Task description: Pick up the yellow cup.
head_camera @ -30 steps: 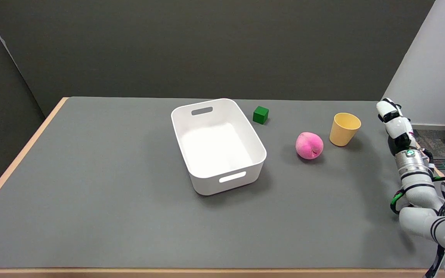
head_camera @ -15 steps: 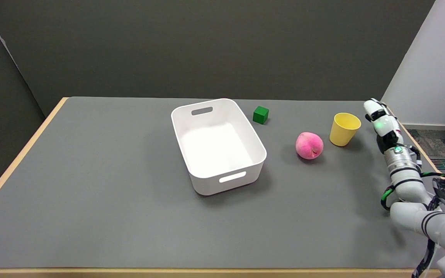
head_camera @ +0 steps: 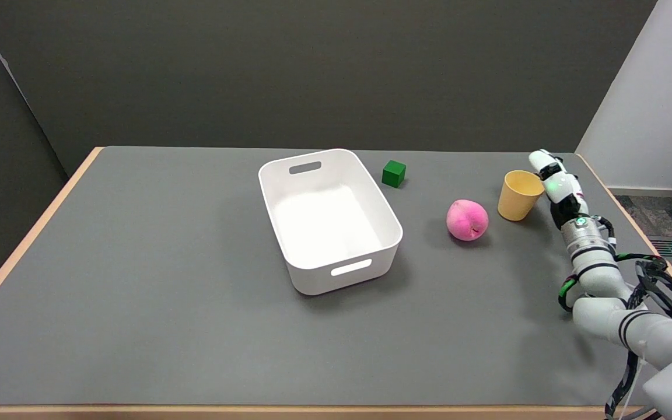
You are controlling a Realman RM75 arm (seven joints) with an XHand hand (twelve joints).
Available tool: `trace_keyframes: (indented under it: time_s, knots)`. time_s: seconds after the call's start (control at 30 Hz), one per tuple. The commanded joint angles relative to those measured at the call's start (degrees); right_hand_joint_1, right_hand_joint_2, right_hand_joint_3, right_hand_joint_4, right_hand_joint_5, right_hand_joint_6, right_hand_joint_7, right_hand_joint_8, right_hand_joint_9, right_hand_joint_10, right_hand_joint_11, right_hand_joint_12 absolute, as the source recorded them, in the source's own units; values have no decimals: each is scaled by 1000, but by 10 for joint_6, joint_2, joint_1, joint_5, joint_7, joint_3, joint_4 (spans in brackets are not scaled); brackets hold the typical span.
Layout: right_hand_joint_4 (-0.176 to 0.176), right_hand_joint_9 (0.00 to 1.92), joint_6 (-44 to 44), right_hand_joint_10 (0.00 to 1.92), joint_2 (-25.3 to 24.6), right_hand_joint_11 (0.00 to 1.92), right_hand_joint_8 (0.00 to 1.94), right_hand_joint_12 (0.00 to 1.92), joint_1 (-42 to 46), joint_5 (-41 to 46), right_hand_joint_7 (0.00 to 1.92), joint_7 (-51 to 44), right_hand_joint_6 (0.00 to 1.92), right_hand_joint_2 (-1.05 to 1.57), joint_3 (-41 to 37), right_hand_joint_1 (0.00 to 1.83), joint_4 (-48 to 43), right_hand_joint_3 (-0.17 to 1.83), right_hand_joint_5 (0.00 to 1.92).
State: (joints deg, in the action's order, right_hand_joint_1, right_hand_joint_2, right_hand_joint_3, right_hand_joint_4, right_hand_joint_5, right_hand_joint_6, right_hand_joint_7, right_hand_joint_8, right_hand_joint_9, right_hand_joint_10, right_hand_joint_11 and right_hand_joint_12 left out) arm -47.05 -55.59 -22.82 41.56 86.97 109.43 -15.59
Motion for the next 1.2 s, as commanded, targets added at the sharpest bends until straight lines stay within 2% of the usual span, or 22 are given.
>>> trace_keyframes:
  time_s: [0.03,0.93,1.07,1.2]
  knots:
    - [-40,40,13,247,-9,-1,152,612,-11,3,69,-6,322,514,15,228,8,982,55]
    - [-33,35,-3,246,-16,-1,158,625,10,3,65,-6,327,513,15,241,4,983,55]
    - [-32,39,-3,243,-16,-1,154,625,10,0,66,-6,327,514,15,264,3,983,54]
    - [-33,42,-5,239,-16,-1,146,622,10,-1,69,-6,327,534,15,398,3,986,52]
